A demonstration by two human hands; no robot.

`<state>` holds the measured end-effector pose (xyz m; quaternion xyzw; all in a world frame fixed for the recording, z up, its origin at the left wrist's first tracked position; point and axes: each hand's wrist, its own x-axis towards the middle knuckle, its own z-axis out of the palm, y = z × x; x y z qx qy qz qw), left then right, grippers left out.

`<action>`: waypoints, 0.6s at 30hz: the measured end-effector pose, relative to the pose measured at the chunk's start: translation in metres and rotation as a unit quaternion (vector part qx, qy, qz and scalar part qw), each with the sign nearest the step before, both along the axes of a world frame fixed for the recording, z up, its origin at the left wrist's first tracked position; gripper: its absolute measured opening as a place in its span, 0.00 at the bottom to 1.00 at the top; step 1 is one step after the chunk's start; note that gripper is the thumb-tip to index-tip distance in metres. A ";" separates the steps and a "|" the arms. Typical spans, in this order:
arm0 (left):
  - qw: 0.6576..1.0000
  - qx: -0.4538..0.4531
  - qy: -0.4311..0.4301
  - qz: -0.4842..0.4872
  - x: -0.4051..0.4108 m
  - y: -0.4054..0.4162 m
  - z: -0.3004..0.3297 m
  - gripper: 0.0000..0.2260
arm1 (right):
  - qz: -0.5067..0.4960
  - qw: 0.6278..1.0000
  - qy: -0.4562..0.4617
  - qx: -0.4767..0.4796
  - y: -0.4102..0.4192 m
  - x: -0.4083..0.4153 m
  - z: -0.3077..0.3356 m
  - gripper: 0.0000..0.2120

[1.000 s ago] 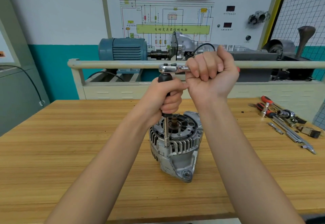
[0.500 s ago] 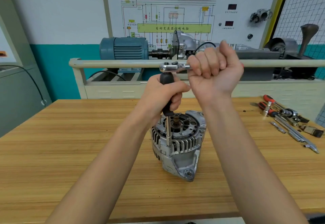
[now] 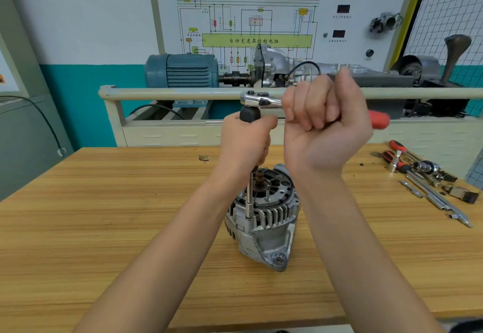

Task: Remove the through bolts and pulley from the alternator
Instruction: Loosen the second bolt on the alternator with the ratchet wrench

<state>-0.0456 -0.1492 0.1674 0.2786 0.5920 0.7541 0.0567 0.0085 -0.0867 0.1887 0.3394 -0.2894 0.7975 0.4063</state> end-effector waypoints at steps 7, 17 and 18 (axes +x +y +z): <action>1.000 0.010 0.022 0.015 0.001 -0.005 -0.002 0.20 | 0.040 0.999 0.011 0.025 0.004 -0.003 0.003 0.23; 0.976 -0.006 0.018 -0.216 -0.008 -0.014 0.005 0.21 | 0.287 0.940 -0.094 -0.159 0.032 -0.025 0.008 0.22; 0.978 -0.003 0.008 -0.208 -0.009 -0.014 0.005 0.21 | 0.255 0.951 -0.090 -0.149 0.029 -0.021 0.008 0.22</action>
